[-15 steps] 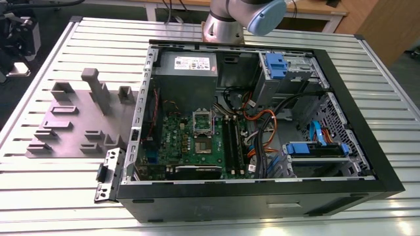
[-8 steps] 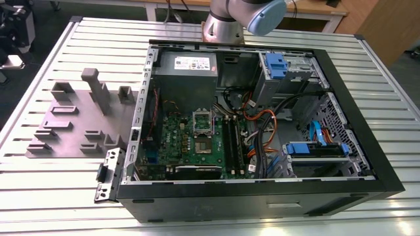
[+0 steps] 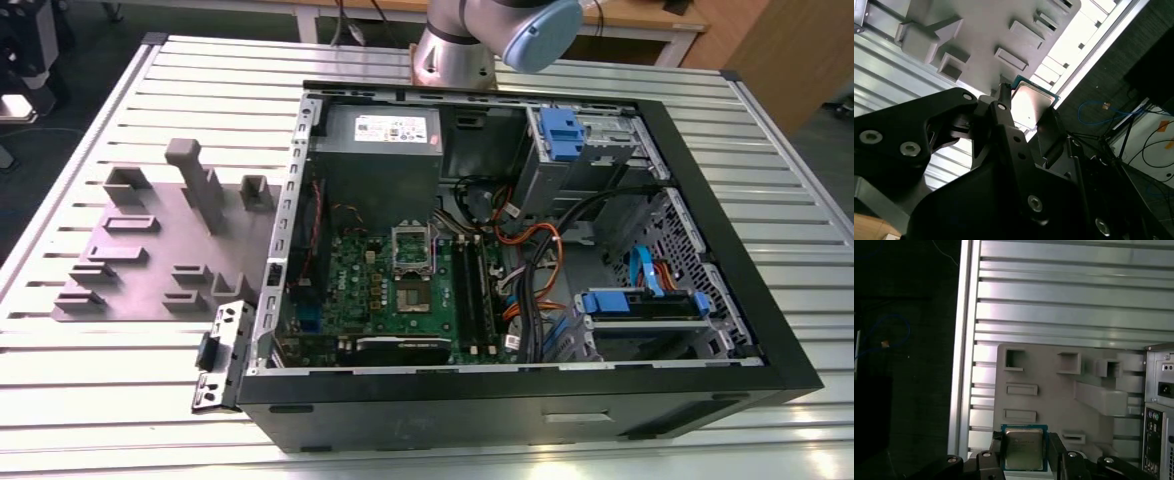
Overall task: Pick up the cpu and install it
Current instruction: 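Pick up the cpu and move it towards the insertion slot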
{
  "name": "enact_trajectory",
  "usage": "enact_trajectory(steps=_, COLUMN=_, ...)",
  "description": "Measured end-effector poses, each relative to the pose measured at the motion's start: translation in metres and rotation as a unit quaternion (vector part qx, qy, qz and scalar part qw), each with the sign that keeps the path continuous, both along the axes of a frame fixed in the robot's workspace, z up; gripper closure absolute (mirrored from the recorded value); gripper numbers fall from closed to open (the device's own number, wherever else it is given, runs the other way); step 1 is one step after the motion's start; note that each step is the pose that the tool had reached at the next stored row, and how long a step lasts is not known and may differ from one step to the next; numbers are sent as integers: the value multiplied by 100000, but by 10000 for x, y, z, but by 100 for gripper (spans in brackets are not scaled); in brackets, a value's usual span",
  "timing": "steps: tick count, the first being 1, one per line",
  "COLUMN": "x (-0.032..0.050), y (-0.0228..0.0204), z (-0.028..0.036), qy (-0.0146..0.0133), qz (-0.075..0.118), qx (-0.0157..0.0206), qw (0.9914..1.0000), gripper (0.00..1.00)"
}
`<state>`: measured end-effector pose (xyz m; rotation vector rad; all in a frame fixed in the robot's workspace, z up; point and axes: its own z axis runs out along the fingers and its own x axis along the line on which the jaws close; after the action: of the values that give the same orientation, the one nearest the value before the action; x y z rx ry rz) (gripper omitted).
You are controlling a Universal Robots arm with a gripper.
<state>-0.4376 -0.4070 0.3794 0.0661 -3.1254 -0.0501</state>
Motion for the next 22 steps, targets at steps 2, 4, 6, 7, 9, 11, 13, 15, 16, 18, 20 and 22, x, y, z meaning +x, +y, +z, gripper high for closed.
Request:
enact_trajectory(steps=2, x=0, y=0, z=1, qy=-14, qz=0, qx=10, qw=100000, gripper=55)
enact_trajectory(steps=4, x=0, y=0, z=9, qy=1, qz=1, qx=1, qw=100000, gripper=55)
enact_trajectory(steps=6, x=2, y=1, z=9, qy=2, qz=-5, qx=0, qw=100000, gripper=55)
enact_trajectory(steps=7, x=5, y=0, z=9, qy=1, qz=0, qx=-1, qw=100000, gripper=55)
enact_trajectory(steps=9, x=13, y=0, z=9, qy=0, qz=3, qx=1, qw=100000, gripper=55)
enact_trajectory(steps=11, x=22, y=0, z=9, qy=-1, qz=0, qx=1, qw=100000, gripper=55)
enact_trajectory(steps=13, x=31, y=0, z=9, qy=1, qz=1, qx=1, qw=100000, gripper=55)
enact_trajectory(steps=15, x=40, y=0, z=8, qy=-1, qz=0, qx=3, qw=100000, gripper=55)
enact_trajectory(steps=16, x=45, y=0, z=8, qy=-2, qz=1, qx=3, qw=100000, gripper=55)
enact_trajectory(steps=18, x=53, y=0, z=9, qy=-1, qz=-3, qx=4, qw=100000, gripper=55)
enact_trajectory(steps=20, x=61, y=0, z=8, qy=-5, qz=1, qx=2, qw=100000, gripper=55)
enact_trajectory(steps=22, x=69, y=0, z=9, qy=1, qz=1, qx=2, qw=100000, gripper=55)
